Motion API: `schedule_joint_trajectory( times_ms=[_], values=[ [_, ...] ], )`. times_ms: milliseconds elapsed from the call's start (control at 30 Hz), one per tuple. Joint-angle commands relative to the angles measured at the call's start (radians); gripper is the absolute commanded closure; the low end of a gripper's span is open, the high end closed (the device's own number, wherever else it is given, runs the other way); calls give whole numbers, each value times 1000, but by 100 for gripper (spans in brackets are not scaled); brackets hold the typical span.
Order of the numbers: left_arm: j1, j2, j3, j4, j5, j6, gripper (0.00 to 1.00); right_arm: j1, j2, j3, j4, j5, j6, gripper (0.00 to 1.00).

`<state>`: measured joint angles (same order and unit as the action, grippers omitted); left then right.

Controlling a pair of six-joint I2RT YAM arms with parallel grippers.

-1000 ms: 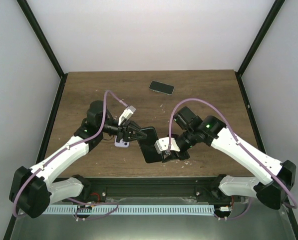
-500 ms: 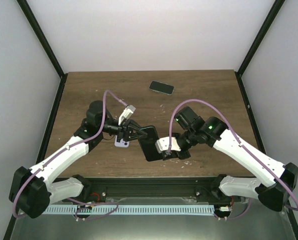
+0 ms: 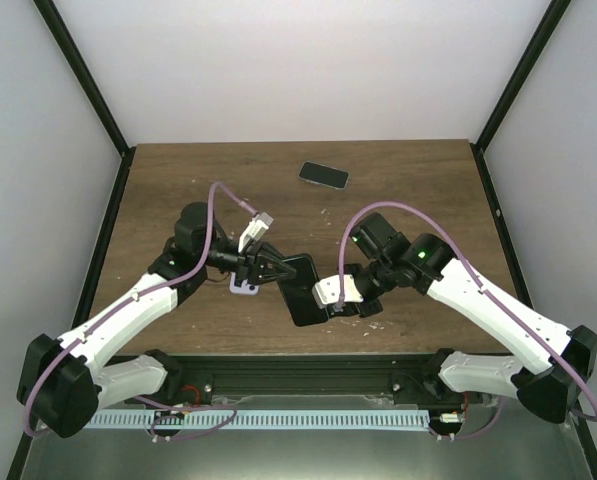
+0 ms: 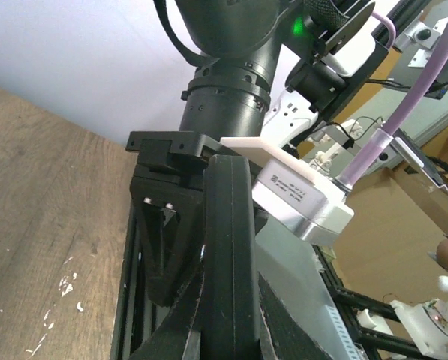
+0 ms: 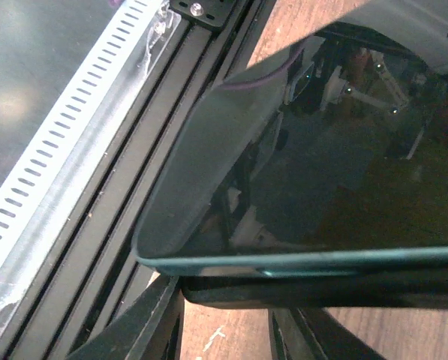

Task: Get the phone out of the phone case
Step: Remove the phone case from the phone.

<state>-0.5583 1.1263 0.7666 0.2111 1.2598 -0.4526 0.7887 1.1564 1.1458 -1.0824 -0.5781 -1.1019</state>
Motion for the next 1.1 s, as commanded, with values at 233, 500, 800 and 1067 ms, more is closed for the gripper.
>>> schedule_joint_trajectory(
  times_ms=[233, 500, 800, 1067],
  values=[
    [-46, 3, 21, -35, 134, -33, 100, -30, -17, 62, 174, 44, 22, 67],
    [-45, 12, 25, -49, 128, -23, 100, -121, -47, 41, 301, -157, 245, 67],
    [-50, 15, 28, -72, 92, -7, 100, -171, -36, -50, 628, -295, 696, 56],
    [-51, 18, 34, -68, -13, -2, 100, -172, 39, -60, 646, -285, 820, 57]
  ],
)
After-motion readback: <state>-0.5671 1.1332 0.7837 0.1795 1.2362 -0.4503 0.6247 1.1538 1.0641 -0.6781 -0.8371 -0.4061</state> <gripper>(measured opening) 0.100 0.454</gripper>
